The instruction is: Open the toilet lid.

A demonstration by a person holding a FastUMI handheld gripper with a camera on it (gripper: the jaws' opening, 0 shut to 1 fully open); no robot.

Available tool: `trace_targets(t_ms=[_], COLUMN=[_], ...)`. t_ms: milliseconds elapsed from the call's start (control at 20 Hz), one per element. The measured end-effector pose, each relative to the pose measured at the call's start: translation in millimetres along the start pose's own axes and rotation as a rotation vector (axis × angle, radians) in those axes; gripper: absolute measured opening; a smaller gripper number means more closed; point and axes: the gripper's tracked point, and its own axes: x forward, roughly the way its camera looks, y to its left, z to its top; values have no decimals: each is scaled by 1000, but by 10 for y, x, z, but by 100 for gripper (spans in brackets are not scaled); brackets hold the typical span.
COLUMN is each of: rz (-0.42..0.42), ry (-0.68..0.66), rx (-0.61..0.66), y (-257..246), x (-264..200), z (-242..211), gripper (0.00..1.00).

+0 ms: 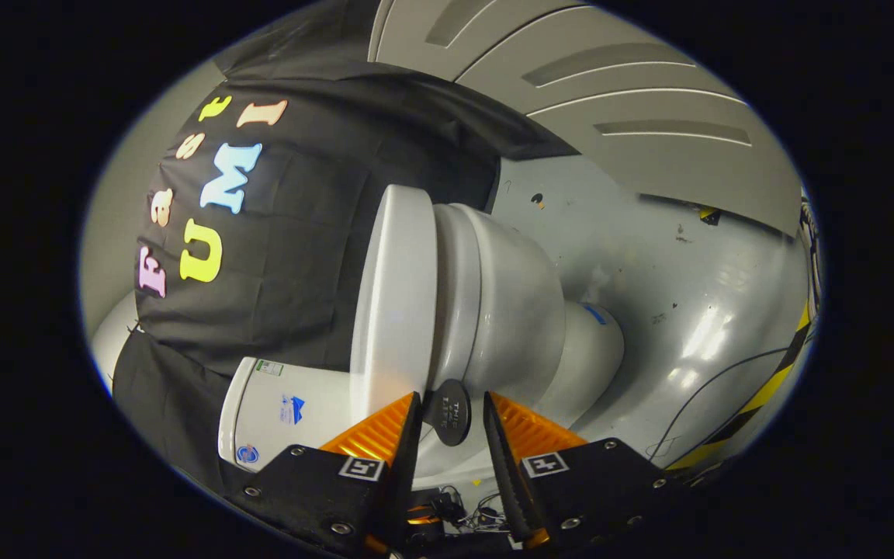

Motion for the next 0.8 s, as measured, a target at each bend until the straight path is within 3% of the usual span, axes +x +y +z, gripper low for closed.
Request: trace_targets(t_ms=[300,550,800], rz=[-15,-8,13], ry=[-5,-25,-34], rx=[52,60,36], y=[-30,-29,32], x=[70,43,70], z=[21,39,77], gripper=[17,13,0])
